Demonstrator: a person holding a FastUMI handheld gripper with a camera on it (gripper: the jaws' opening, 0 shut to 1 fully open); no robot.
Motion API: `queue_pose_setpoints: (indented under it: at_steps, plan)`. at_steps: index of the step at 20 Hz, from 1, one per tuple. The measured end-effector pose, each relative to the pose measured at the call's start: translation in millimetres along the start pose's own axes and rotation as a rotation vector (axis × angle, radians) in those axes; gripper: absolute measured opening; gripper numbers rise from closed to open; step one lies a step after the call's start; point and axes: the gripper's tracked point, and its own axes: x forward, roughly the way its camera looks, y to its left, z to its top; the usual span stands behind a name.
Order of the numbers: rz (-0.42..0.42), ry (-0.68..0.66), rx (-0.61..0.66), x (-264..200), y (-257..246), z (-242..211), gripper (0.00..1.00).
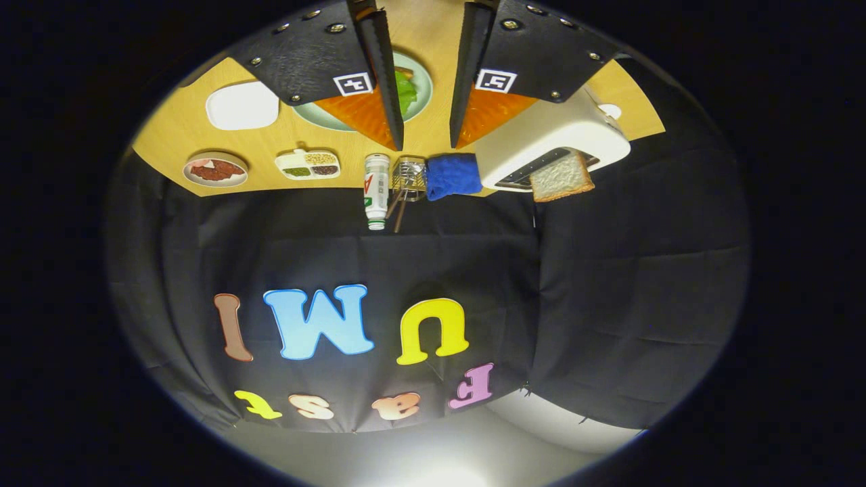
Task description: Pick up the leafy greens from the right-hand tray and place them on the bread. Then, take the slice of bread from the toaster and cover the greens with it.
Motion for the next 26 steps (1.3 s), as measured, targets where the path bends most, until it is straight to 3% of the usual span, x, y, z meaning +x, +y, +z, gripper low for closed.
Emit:
queue_pose_setpoints:
  at_steps: [9,15,23,25,26]
  plan:
    - [0.073,0.001,0.064,19,101,10,0.41]
    - [0.137,0.032,0.006,34,162,9,0.41]
    - [0.072,0.058,-0.074,74,188,4,0.41]
    - [0.023,0.059,-0.114,82,183,6,0.41]
    - [-0.002,0.067,-0.152,88,183,5,0.32]
